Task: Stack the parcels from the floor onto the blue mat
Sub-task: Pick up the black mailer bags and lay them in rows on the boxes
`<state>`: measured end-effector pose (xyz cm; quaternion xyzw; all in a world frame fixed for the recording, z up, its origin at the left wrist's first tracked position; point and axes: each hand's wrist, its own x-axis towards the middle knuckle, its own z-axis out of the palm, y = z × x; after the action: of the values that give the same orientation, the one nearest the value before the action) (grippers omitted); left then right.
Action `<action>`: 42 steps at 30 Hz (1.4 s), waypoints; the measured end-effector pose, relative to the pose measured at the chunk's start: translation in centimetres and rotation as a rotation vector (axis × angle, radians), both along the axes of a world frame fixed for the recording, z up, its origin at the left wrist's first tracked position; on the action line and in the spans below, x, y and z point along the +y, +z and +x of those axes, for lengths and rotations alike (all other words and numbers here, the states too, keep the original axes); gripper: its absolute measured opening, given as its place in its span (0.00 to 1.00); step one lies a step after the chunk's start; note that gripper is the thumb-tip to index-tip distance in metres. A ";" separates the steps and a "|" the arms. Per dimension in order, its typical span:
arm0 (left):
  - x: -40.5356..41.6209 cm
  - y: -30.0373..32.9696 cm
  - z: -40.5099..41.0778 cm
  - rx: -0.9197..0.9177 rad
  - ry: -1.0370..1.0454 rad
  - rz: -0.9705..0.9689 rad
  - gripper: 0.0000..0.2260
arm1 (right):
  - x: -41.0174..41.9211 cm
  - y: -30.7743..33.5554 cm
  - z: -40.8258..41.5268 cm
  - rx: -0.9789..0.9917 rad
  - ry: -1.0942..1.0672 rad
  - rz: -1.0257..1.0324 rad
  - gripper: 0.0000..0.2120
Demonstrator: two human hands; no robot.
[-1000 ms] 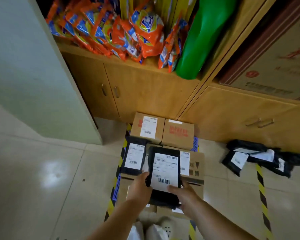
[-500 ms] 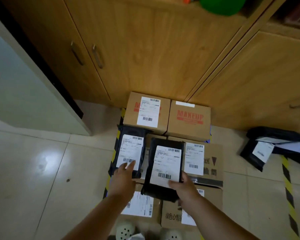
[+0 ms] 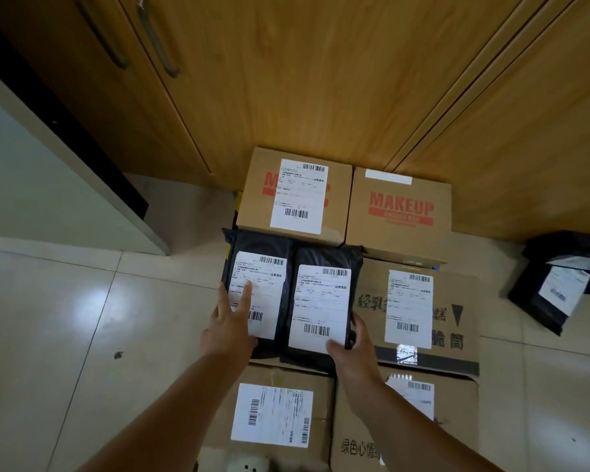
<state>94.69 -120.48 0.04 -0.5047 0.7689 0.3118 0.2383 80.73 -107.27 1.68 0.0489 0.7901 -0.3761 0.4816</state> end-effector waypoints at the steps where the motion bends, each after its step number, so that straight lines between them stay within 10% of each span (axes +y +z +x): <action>1: 0.1 -0.3 0.1 0.011 0.005 0.000 0.45 | 0.0 -0.5 0.1 0.004 0.000 0.002 0.30; 10: 0.3 -1.1 0.7 0.088 0.030 -0.034 0.45 | -0.2 -2.5 0.0 0.132 0.192 0.105 0.30; 15: 0.5 -1.0 0.4 0.079 0.041 -0.052 0.46 | -0.5 -2.7 -0.8 0.716 0.868 0.134 0.47; 20: 0.5 -1.2 0.5 0.072 0.032 -0.061 0.44 | -1.7 -2.7 -2.0 0.715 1.341 0.128 0.47; 30: 0.2 1.9 -1.0 -0.161 -0.148 -0.093 0.43 | -2.6 0.0 -3.4 0.615 1.381 0.168 0.49; 42: -1.3 20.3 -4.1 0.067 -0.405 -0.197 0.30 | -0.5 17.1 -4.7 0.566 1.064 0.136 0.30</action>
<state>90.57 -121.79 20.32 -0.3499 0.8889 0.1977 0.2198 76.02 -107.75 18.78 -0.4240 0.8259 -0.0308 0.3703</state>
